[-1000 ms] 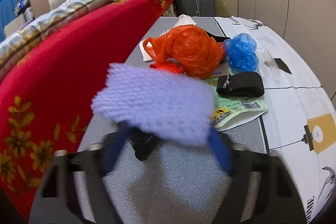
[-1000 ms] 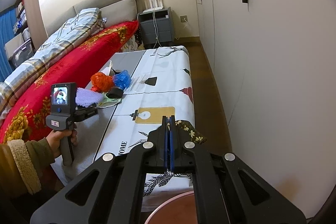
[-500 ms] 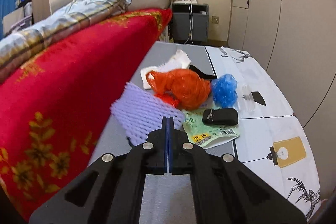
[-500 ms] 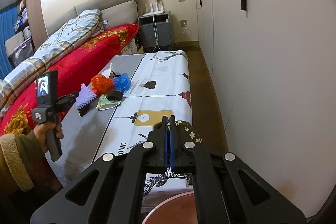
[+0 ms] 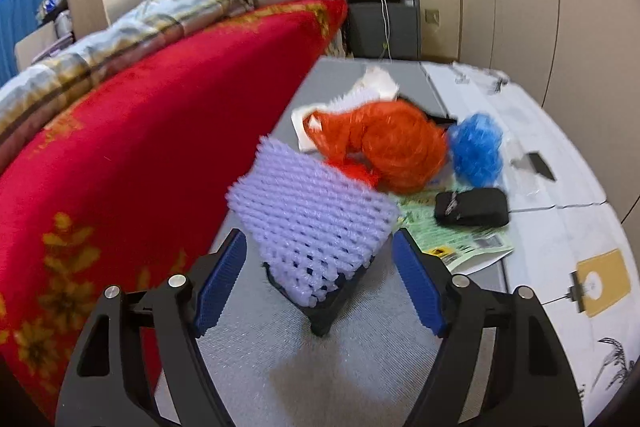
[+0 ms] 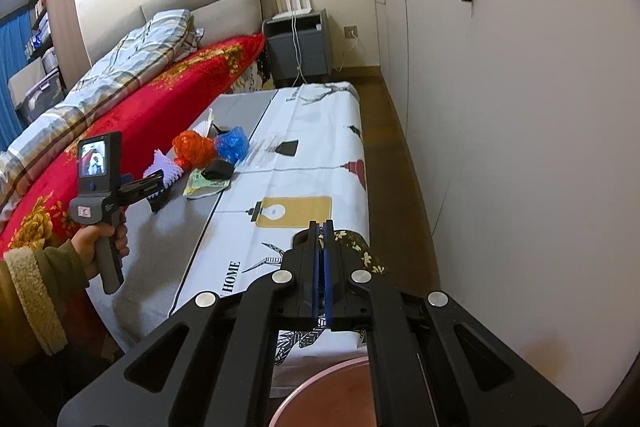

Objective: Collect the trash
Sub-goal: 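Close the left gripper on the lavender foam net and lift it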

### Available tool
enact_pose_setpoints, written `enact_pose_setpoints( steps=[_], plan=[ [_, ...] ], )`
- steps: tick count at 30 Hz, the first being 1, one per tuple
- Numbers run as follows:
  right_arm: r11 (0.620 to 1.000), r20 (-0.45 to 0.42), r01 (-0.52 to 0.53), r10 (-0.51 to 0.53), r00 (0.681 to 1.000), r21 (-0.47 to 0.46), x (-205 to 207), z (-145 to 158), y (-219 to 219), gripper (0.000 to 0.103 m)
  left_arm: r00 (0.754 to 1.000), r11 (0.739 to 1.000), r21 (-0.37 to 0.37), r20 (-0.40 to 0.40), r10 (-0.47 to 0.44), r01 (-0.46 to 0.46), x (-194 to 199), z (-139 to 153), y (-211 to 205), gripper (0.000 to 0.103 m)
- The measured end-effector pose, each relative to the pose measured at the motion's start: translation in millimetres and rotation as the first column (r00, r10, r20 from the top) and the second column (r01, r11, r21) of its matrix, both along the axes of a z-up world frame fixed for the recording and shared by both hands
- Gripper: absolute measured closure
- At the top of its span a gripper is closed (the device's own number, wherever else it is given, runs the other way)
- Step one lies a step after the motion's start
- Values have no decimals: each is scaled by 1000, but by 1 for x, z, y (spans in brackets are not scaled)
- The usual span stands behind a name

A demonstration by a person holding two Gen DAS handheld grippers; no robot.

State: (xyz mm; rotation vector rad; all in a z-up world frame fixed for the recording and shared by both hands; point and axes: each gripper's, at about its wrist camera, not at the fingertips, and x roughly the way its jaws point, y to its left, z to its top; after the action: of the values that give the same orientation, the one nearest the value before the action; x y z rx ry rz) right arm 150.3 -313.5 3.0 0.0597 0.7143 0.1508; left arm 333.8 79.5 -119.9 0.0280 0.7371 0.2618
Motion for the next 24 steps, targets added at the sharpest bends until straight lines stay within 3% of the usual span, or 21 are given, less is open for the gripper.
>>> enact_pose_setpoints(
  steps=[12, 13, 15, 18, 20, 24],
  plan=[
    [1000, -62, -11, 10, 998, -9, 15, -22, 4, 101, 997, 999, -3, -50, -53, 53, 22, -24, -7, 31],
    [1000, -67, -10, 9, 998, -6, 16, -23, 3, 101, 997, 998, -7, -49, -56, 55, 21, -24, -6, 34],
    [1000, -67, -10, 10, 998, -5, 17, -23, 1, 101, 997, 997, -42, -41, -65, 63, 20, -24, -3, 50],
    [1000, -58, -14, 13, 998, -13, 16, -21, 2, 101, 997, 995, -69, 11, -74, 75, 14, -15, 0, 85],
    [1000, -54, -17, 16, 998, -9, 15, -20, 0, 101, 996, 994, -74, 27, -84, 86, 12, -10, -1, 91],
    [1000, -42, -19, 19, 999, -4, 12, -16, -1, 101, 994, 991, -90, 62, -90, 96, 6, 4, -3, 92]
  ],
)
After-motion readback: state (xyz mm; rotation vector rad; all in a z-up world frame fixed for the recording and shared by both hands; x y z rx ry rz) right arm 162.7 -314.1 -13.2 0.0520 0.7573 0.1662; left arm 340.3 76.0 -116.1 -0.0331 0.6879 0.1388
